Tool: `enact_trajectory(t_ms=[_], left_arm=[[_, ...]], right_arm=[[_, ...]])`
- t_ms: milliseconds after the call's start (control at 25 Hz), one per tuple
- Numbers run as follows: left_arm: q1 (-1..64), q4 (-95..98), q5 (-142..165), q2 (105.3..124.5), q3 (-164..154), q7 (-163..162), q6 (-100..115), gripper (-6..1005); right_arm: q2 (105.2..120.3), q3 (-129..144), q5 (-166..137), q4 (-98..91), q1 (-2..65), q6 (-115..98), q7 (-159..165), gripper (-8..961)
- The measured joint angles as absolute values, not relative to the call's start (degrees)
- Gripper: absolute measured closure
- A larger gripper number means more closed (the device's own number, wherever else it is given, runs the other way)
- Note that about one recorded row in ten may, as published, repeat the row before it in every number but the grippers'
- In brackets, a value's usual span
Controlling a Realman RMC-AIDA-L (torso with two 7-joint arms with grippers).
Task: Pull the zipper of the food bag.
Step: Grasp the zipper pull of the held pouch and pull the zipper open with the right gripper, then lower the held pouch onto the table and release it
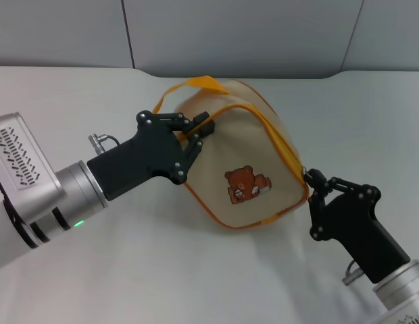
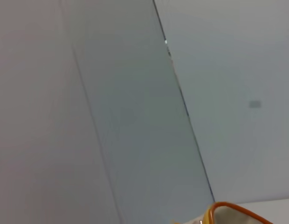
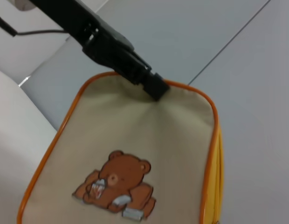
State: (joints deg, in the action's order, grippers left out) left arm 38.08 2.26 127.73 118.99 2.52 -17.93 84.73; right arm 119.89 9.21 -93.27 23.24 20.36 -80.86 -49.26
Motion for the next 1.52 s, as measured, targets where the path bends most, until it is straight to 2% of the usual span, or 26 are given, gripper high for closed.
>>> enact_trajectory(t_ms=[440, 680, 1080, 1280, 1400, 1520], left_arm=[[38.24, 2.64, 127.55, 118.93, 3.22, -18.86, 83.62, 934], [37.70, 2.44, 127.50, 118.82, 3.39, -18.90, 83.49, 936], [30.10, 2.75, 127.35, 118.69, 5.08, -18.46, 86.99, 938], [25.81, 2.41, 127.55, 118.67, 6.69, -18.51, 90.27, 938], [22.88, 2.53, 127.87, 118.57, 6.66, -20.42, 92.30, 939], [21.07, 2.75, 127.71, 118.56, 7.06, -20.80, 94.96, 868]], right_arm=[[119.89, 9.16, -93.08, 21.34, 18.59, -76.08, -49.18, 884], [119.88, 9.66, -93.69, 21.47, 17.29, -82.40, -48.64, 855], [119.58, 9.62, -96.58, 20.63, 16.59, -94.86, -33.70, 807], [119.55, 9.16, -96.59, 17.41, 18.71, -95.47, -18.87, 617], [119.53, 9.60, -96.65, 14.69, 19.89, -95.31, -10.67, 379], [119.46, 9.71, -97.27, 13.82, 20.54, -95.54, -7.29, 317]])
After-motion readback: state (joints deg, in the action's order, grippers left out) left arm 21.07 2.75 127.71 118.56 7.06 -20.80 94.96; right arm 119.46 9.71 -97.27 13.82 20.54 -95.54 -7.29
